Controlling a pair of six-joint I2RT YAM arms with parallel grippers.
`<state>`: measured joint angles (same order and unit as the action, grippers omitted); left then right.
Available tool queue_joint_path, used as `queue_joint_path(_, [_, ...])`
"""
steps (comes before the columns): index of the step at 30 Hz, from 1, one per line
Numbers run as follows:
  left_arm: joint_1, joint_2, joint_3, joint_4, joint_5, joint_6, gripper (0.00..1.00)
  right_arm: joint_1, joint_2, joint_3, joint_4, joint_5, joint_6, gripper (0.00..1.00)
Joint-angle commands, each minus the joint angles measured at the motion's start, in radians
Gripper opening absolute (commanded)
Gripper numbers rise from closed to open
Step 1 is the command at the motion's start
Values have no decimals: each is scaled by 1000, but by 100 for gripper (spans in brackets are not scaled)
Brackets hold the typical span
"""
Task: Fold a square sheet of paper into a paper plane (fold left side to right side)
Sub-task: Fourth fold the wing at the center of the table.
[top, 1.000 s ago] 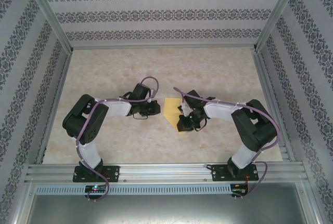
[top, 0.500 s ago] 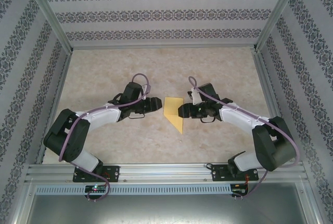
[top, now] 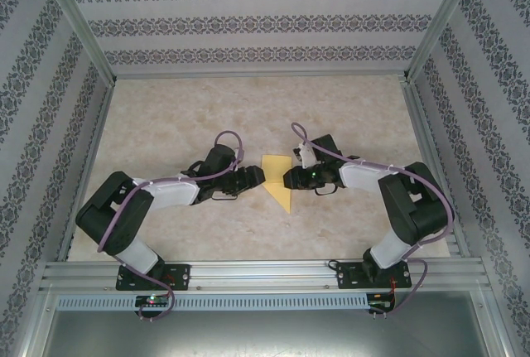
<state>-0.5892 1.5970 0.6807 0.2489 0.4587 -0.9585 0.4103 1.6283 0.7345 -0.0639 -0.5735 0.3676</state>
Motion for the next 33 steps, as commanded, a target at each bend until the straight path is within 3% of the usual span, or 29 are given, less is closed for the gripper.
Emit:
queue_joint_path(1, [-11,24,20,45,-3,-37,65,5,15,11,-9,0,-23,21])
queue_joint_path(3, [-13,37,28,44,7,-42,66,4,11,11,-15,12,-29,11])
queue_joint_path(7, [-23,69,47,61,30,-55,65,2,4,17,-24,26,-33,3])
queue_joint_path(19, [-51,151,108,102,60,-72,58,-2,-18,22,-72,46,-49,3])
queue_joint_path(23, [-55,164,128,114,68,-73,47,-1,-19,20,-71,47,-51,5])
queue_joint_path(27, [-58,166,146,114,68,-74,30,-2,-63,14,-81,79,-55,20])
queue_joint_path(30, [-62,159,157,108,69,-74,24,0,-160,-8,-99,155,-62,36])
queue_joint_path(33, [-70,155,170,99,72,-74,23,36,-270,-27,-160,275,-90,44])
